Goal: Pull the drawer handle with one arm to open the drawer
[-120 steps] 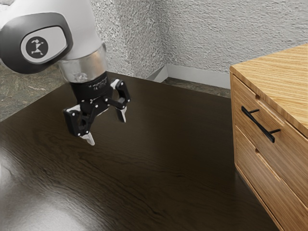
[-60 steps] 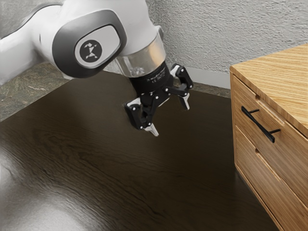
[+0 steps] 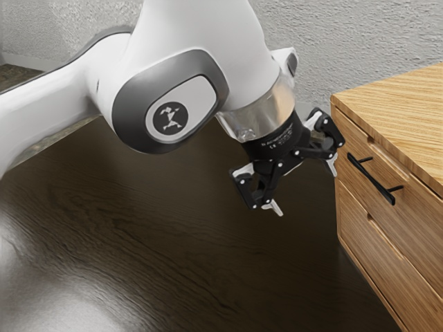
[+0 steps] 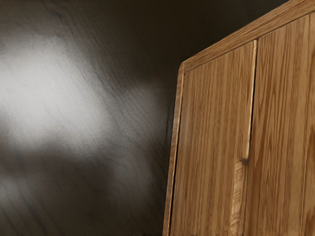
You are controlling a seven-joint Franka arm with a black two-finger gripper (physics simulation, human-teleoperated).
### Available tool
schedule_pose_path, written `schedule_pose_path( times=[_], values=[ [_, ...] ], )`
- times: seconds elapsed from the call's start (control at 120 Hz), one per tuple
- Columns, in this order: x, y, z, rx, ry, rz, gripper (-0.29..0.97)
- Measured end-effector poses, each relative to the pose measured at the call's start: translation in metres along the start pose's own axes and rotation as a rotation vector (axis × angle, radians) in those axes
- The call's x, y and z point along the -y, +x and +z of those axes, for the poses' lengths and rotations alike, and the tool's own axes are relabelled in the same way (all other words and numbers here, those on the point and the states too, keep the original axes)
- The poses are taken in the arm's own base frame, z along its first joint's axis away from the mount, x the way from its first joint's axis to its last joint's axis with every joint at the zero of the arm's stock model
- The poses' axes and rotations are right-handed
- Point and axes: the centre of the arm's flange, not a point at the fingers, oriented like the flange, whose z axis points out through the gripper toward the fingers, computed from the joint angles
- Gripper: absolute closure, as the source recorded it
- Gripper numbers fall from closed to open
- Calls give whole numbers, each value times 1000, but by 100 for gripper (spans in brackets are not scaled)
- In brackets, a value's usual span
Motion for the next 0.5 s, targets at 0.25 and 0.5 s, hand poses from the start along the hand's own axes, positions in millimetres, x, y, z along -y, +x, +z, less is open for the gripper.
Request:
schedule_pose_path(
  times=[0.25,0.5],
  values=[
    [-3,0,-1,-5,-24,85,0],
    [-12,-3,7,4,-47,137,0]
  ],
)
